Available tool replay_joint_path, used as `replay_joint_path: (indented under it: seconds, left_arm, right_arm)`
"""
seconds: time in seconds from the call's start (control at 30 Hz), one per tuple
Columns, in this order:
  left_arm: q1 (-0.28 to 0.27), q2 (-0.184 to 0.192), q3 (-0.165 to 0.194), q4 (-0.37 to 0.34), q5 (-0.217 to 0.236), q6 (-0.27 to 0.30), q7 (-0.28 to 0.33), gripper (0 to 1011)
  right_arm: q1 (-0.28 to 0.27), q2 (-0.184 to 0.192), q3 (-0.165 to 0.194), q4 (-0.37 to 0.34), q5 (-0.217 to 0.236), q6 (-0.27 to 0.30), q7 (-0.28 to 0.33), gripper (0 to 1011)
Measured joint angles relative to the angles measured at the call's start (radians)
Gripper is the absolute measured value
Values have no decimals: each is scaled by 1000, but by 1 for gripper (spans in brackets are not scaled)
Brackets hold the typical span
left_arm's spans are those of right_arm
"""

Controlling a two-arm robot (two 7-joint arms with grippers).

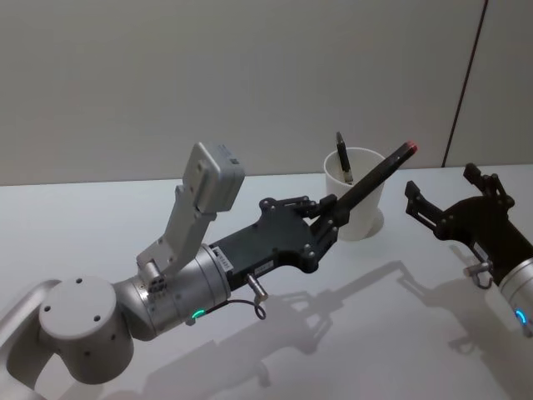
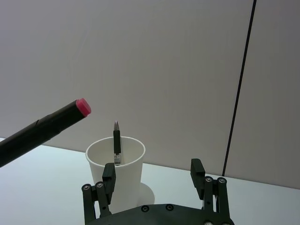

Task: Place the pen into the pen holder.

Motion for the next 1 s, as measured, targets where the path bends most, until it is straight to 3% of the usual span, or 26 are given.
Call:
replay_joint_path:
  seconds: [0.23,0.43,0.7,1.0]
  left_arm:
    - [-2,-5,3,1,2,4,1,183]
    - [-3,-7,5,1,4,6,3,185]
    - [-3,-8,5,1,5,7,3,183]
    - [-4,-9,6,1,5,8,4,183]
  right_arm:
    - [-3,4,2,-3,7,0,11,1001]
    - [-19,22,11,-22,48,-2,53,1001]
    - [-61,65,35,-62,157,1,124,1001]
    - [-120,123,75,-114,332,28,186,1001]
